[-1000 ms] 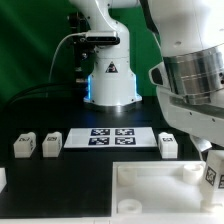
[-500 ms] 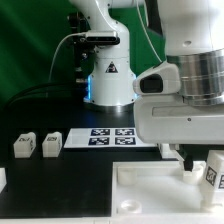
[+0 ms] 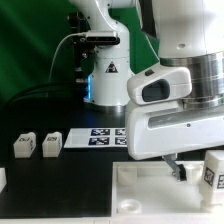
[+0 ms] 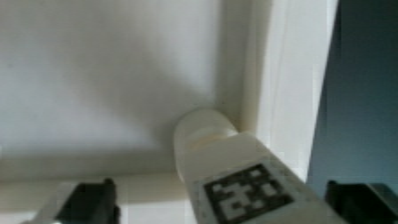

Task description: Assemble one leg

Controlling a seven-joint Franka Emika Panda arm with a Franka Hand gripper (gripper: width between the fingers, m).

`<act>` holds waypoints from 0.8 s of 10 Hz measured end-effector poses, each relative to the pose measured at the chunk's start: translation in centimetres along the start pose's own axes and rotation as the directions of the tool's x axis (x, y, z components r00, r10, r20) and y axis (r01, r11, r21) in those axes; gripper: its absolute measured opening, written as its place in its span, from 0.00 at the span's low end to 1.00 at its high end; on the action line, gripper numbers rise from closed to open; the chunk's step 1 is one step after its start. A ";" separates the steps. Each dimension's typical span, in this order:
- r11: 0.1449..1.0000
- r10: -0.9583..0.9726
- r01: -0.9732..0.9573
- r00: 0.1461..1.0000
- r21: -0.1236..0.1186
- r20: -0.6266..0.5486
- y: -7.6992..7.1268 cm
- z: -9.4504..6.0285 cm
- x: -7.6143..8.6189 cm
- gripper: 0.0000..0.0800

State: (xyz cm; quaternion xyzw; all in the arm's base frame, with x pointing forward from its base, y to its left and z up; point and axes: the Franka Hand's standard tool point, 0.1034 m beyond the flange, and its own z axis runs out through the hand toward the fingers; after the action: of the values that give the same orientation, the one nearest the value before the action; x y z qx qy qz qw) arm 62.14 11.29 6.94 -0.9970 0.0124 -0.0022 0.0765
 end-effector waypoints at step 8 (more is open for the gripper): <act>0.673 0.738 -0.739 0.674 0.031 0.032 -1.4 0.4 -0.4 0.36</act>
Offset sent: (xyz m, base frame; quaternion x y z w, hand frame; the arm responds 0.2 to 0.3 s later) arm 0.0000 0.0000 0.0000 0.0000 0.0000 0.1790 0.9838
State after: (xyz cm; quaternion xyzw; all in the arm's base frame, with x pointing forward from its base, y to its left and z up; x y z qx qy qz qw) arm 61.81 12.70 6.72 -0.9054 0.4130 0.0372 0.0915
